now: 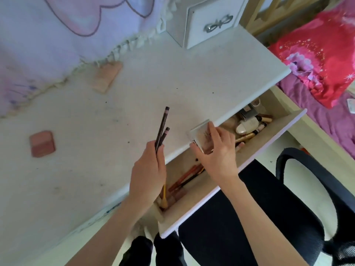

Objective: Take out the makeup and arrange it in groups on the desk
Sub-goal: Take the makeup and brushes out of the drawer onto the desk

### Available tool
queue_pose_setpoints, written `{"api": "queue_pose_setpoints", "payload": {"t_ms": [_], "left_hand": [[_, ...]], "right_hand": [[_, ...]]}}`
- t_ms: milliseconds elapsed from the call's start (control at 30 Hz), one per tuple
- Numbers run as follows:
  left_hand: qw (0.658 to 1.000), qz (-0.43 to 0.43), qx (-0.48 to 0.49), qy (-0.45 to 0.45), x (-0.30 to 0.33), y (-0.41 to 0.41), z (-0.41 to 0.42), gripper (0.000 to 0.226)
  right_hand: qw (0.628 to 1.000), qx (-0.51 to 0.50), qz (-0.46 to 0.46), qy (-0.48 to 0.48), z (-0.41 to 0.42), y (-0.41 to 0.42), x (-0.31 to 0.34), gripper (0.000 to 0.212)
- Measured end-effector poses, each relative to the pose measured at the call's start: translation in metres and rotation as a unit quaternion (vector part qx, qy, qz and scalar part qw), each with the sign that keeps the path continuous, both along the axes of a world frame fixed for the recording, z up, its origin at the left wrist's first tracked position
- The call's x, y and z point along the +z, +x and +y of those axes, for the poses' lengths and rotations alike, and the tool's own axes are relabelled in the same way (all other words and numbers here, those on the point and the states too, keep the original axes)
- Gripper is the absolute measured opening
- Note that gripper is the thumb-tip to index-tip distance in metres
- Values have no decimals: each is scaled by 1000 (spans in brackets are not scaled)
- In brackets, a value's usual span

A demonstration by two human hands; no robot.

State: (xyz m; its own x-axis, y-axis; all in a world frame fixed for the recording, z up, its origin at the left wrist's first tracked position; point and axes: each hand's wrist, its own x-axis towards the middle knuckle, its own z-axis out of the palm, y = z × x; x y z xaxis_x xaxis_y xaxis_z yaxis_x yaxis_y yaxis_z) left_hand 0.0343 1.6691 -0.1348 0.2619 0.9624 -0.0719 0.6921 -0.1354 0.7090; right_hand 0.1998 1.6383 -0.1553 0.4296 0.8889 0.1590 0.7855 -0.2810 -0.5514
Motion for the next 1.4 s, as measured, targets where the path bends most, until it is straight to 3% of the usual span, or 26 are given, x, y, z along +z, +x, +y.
{"api": "queue_pose_setpoints", "payload": {"t_ms": [100, 200, 300, 400, 633, 767, 833, 933, 1033, 1167, 1400], "left_hand": [[993, -41, 104, -36, 9, -42, 19, 32], [985, -28, 166, -25, 8, -93, 34, 33], [983, -15, 185, -10, 8, -141, 42, 32], [979, -3, 199, -49, 13, -173, 47, 34], [981, 49, 179, -55, 16, -189, 62, 33], [985, -25, 152, -75, 17, -167, 78, 39], [990, -28, 113, -79, 13, -150, 86, 45], [995, 33, 68, -65, 7, -113, 101, 51], [996, 61, 33, -55, 6, -58, 121, 52], [965, 259, 34, 0, -9, 15, 165, 49], [973, 232, 13, 17, -33, 94, 229, 57]], "right_hand": [[993, 114, -29, -30, 19, -51, 1, 71], [977, 202, -31, -58, 39, -106, -4, 66], [960, 265, -33, -79, 58, -152, -10, 64], [948, 303, -47, -84, 72, -187, -13, 62], [929, 353, -50, -103, 91, -213, -17, 67], [945, 305, -20, -115, 91, -174, -17, 69], [958, 253, -66, -118, 92, -137, -23, 71], [963, 177, -145, -144, 101, -79, -30, 67], [957, 131, -163, -199, 123, -30, -29, 62], [947, 89, -186, -247, 145, 7, -31, 60], [944, 97, -193, -249, 147, 10, -33, 61]]}}
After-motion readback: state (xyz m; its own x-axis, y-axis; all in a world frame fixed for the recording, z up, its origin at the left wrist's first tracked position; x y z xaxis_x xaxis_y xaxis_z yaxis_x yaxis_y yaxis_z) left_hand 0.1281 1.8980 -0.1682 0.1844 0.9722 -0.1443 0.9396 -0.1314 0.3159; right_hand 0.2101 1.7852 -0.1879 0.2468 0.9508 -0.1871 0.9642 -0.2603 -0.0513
